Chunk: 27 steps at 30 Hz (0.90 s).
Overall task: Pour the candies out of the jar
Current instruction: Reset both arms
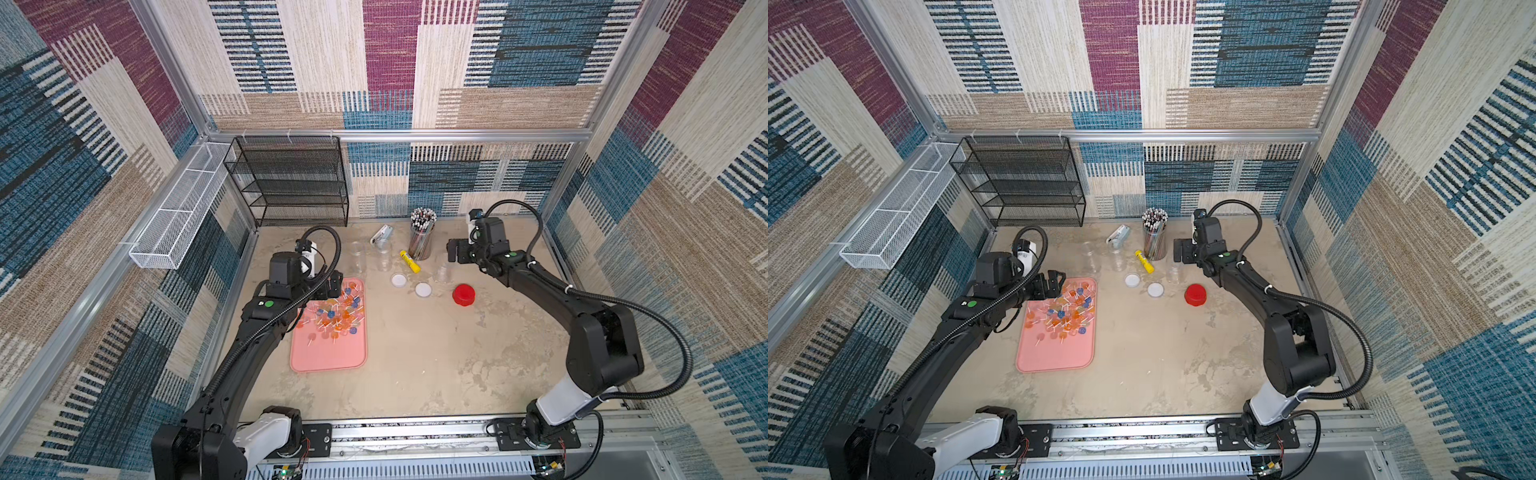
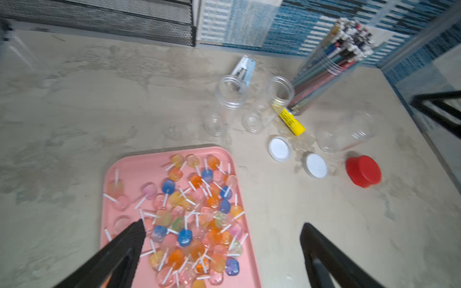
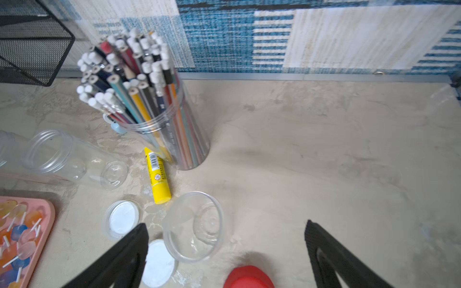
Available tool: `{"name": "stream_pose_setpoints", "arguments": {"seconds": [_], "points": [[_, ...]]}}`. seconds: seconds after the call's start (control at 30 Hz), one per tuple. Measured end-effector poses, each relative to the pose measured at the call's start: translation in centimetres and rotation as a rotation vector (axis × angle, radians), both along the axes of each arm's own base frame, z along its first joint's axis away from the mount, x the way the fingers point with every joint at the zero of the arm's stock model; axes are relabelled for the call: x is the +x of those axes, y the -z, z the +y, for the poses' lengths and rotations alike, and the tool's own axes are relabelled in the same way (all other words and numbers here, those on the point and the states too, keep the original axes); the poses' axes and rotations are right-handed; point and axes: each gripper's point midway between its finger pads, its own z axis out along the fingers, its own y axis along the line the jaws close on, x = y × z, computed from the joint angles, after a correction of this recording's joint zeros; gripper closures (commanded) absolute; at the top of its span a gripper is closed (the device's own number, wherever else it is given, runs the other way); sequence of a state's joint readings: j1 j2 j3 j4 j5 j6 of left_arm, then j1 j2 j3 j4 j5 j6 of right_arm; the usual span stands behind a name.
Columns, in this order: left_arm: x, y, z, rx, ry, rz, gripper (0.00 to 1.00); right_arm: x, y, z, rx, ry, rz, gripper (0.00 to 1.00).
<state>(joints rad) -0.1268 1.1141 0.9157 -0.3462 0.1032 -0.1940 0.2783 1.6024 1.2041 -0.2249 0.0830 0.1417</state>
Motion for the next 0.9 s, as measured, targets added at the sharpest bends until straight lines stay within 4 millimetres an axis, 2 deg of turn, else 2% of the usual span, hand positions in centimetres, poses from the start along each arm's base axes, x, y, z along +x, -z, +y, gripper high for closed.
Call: {"name": "stream_pose_setpoints", "arguments": {"seconds": [0.07, 0.13, 0.17, 0.27, 0.33, 0.43, 0.57, 0.7, 0.9], "points": [[0.3, 1.4, 3.1, 0.05, -0.114, -0.002, 0.0, -0.6, 0.6, -2.1, -0.007, 0.047, -0.013, 0.0], [0.4, 3.1, 5.9, 0.096, -0.211, 0.005, 0.0, -1.1, 2.1, -4.4, -0.017, 0.095, -0.006, 0.0], [0.3, 4.3, 7.2, 0.117, -0.259, 0.012, 0.0, -1.4, 3.1, -6.2, -0.023, 0.137, 0.0, 0.0], [0.4, 7.5, 9.8, 0.163, -0.338, 0.042, 0.0, -2.8, 5.9, -10.7, -0.042, 0.249, -0.003, 0.0], [0.6, 9.4, 10.8, 0.191, -0.355, 0.065, 0.0, -4.1, 8.2, -11.9, -0.053, 0.274, -0.011, 0.0], [1.5, 11.3, 11.1, 0.236, -0.328, 0.066, 0.0, -5.2, 10.2, -12.8, -0.072, 0.28, -0.041, 0.0], [2.4, 13.0, 11.2, 0.29, -0.282, 0.038, 0.01, -5.1, 10.2, -13.0, -0.096, 0.263, -0.152, 0.0], [2.9, 13.6, 10.7, 0.307, -0.237, -0.001, 0.01, -5.1, 9.9, -12.5, -0.1, 0.215, -0.24, 0.0], [2.8, 12.6, 9.1, 0.293, -0.139, -0.087, 0.0, -6.8, 8.7, -12.0, -0.09, 0.18, -0.351, 0.0]]}}
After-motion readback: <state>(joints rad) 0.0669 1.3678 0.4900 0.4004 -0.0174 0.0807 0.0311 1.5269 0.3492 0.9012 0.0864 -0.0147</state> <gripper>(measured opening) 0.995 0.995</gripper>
